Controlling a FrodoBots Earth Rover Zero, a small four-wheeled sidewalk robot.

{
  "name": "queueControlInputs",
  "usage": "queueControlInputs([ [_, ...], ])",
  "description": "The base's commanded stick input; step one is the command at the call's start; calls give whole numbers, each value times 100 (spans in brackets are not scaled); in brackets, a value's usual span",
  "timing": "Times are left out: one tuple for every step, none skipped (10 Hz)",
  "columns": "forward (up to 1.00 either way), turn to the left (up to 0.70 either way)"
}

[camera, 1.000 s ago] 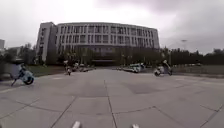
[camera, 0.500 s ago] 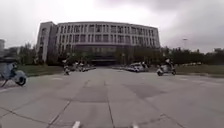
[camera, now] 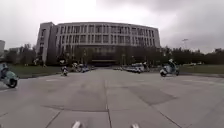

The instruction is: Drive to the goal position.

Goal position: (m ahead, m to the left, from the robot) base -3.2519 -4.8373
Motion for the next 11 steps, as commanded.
queueControlInputs([
  [70,0],
  [70,0],
  [70,0],
  [57,-8],
  [37,-21],
  [16,-34],
  [0,-52],
  [0,-70],
  [0,-70],
  [0,-70],
  [0,-70],
])
